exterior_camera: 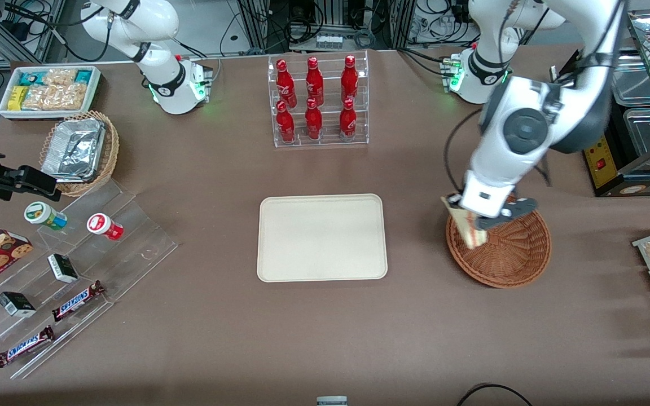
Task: Place sandwich from basket to tray
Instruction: 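Lift the sandwich and carry it over the cream tray, then lower the sandwich onto the tray and open the left gripper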
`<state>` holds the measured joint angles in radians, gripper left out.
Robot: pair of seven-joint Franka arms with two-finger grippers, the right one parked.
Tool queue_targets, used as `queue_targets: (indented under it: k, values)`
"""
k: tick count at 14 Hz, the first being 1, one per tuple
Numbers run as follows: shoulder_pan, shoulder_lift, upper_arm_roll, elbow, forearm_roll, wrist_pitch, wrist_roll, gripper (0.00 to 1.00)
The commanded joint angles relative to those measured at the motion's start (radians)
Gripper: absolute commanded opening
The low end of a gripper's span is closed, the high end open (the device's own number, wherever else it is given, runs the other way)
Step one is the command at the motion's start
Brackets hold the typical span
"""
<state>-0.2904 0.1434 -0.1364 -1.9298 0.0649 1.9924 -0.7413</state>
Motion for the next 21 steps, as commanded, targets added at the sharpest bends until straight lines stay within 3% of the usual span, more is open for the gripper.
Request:
queue_targets:
  k: [1, 8, 16, 21]
  values:
    - [-0.114, 0.103, 0.008, 0.109, 0.000, 0.005, 0.008, 0.00]
    - [-0.348, 0.444, 0.009, 0.435, 0.003, 0.060, -0.047, 0.00]
    - [-0.429, 0.660, 0.014, 0.633, 0.013, 0.141, -0.134, 0.00]
    - [-0.446, 0.711, 0.018, 0.658, 0.053, 0.149, -0.171, 0.02]
